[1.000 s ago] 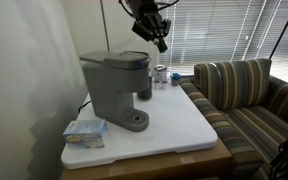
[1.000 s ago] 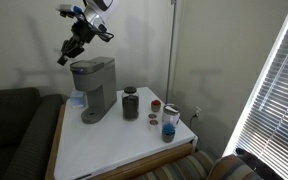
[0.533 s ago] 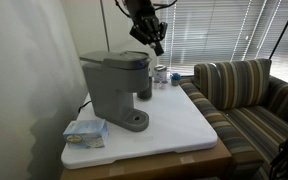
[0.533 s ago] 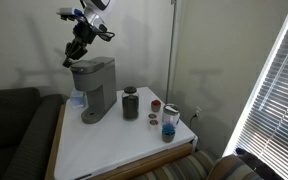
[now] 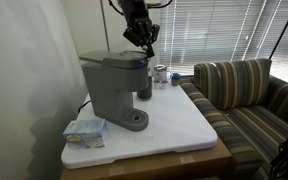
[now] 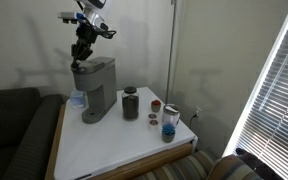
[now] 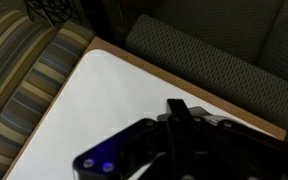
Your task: Close the coffee maker
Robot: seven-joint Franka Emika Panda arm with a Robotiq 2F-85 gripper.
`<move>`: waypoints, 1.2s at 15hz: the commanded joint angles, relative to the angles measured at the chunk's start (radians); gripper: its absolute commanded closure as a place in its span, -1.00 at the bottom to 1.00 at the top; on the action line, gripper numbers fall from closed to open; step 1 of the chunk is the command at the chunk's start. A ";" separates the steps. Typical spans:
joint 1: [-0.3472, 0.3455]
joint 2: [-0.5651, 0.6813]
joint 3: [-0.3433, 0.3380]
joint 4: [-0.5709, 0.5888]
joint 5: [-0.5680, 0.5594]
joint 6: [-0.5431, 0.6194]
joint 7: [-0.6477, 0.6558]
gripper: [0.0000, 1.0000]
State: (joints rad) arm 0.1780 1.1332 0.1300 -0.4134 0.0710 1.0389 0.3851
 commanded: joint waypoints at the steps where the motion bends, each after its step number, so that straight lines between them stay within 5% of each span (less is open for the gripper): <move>1: 0.001 -0.018 -0.012 -0.018 -0.027 0.059 -0.037 1.00; 15: -0.008 -0.008 -0.002 -0.050 -0.017 0.041 -0.063 1.00; 16: 0.005 0.057 -0.029 0.067 0.003 -0.011 -0.067 1.00; 17: -0.008 -0.005 -0.004 -0.049 -0.016 0.041 -0.065 1.00; 18: -0.008 -0.003 -0.005 -0.048 -0.016 0.043 -0.067 1.00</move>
State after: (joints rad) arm 0.1782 1.1406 0.1274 -0.4250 0.0634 1.0605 0.3489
